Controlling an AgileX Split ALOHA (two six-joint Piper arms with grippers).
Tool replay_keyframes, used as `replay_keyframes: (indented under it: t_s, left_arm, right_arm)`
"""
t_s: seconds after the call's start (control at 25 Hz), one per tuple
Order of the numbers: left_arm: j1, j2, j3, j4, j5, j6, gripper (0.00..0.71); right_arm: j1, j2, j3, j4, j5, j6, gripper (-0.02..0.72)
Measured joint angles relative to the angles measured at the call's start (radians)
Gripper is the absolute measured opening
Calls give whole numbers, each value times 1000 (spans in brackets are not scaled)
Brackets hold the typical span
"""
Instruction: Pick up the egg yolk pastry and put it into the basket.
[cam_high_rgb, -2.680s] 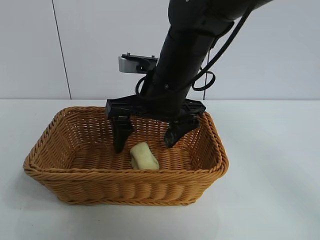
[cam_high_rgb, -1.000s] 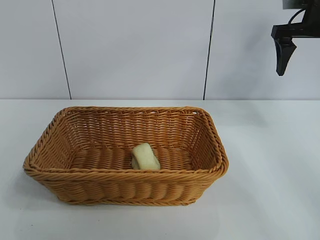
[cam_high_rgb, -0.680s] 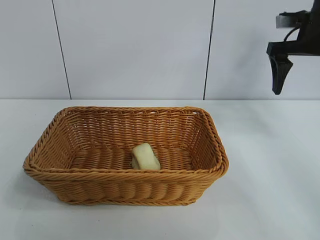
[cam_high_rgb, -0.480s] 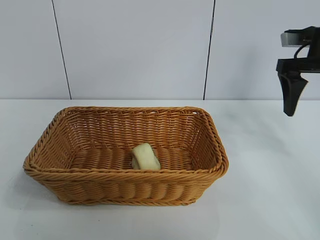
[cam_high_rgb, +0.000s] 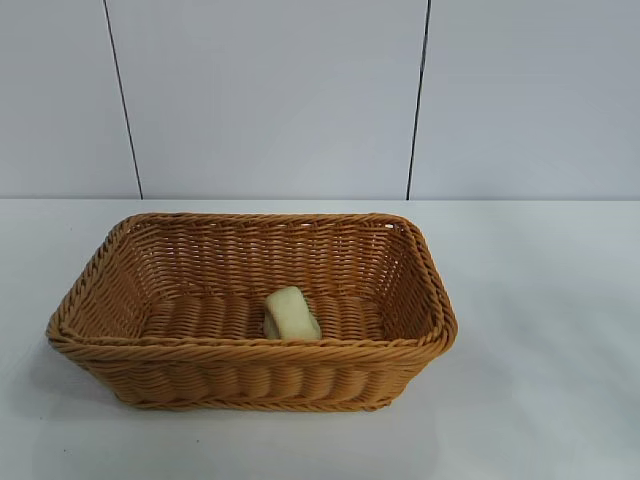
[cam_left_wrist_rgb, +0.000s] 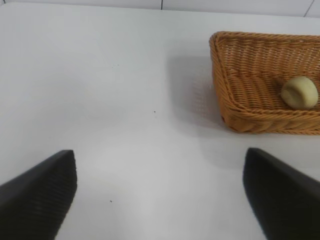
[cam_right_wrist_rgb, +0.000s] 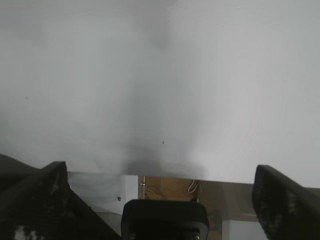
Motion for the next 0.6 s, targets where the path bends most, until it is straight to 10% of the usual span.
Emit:
replay_keyframes:
  t_s: [0.6]
  left_arm:
    - [0, 0, 0, 0, 0, 0, 696]
  right_arm:
    - [0, -750, 91, 14, -81, -16, 695]
